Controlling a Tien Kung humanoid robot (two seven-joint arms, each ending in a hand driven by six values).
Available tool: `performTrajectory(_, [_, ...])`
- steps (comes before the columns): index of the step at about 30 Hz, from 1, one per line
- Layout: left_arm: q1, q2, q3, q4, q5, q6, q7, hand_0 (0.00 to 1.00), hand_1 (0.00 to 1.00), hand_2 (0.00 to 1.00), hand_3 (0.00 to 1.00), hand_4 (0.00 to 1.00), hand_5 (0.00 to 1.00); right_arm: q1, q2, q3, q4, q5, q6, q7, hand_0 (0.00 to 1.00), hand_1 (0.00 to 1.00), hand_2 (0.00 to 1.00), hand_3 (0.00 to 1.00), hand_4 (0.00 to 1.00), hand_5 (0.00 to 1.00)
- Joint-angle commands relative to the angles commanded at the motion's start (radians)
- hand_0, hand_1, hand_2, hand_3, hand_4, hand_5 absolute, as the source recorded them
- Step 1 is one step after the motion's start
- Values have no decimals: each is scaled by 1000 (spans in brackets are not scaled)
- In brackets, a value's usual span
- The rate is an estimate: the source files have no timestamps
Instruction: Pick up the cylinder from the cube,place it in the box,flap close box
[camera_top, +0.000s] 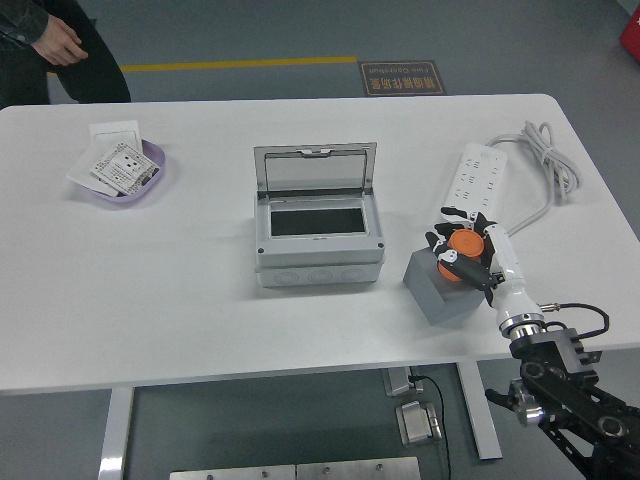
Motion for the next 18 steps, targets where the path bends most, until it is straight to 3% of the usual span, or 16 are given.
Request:
performTrajectory(5, [-1,1,4,0,-4,1,-3,696,731,691,745,688,130,1,-1,-12,-5,50,-3,16,619,565,559,649,625,164])
performTrajectory(6, [-1,1,6,0,-6,1,-4,696,731,690,745,688,132,1,-1,-14,-6,60,-4,19,646,532,535,617,246,123])
performTrajectory(11, [0,1,10,0,-11,2,-7,696,731,690,745,688,132,0,-1,-22,-4,91,-13,24,646,532,535,617,246,123])
performTrajectory(12, [0,1,7,0,-9,2,-7,697,731,689,742,687,129,0,0,-23,-3,92,-16,23,519,473,498,550,2,36])
performTrajectory(17, [1,2,11,0,-14,4,-12,697,731,689,742,687,129,5,0,-26,8,81,-32,13,519,473,498,550,2,36])
performTrajectory(18, [1,3,14,0,-17,4,-14,691,730,687,743,686,128,7,-1,-25,13,72,-35,8,449,415,456,429,2,2])
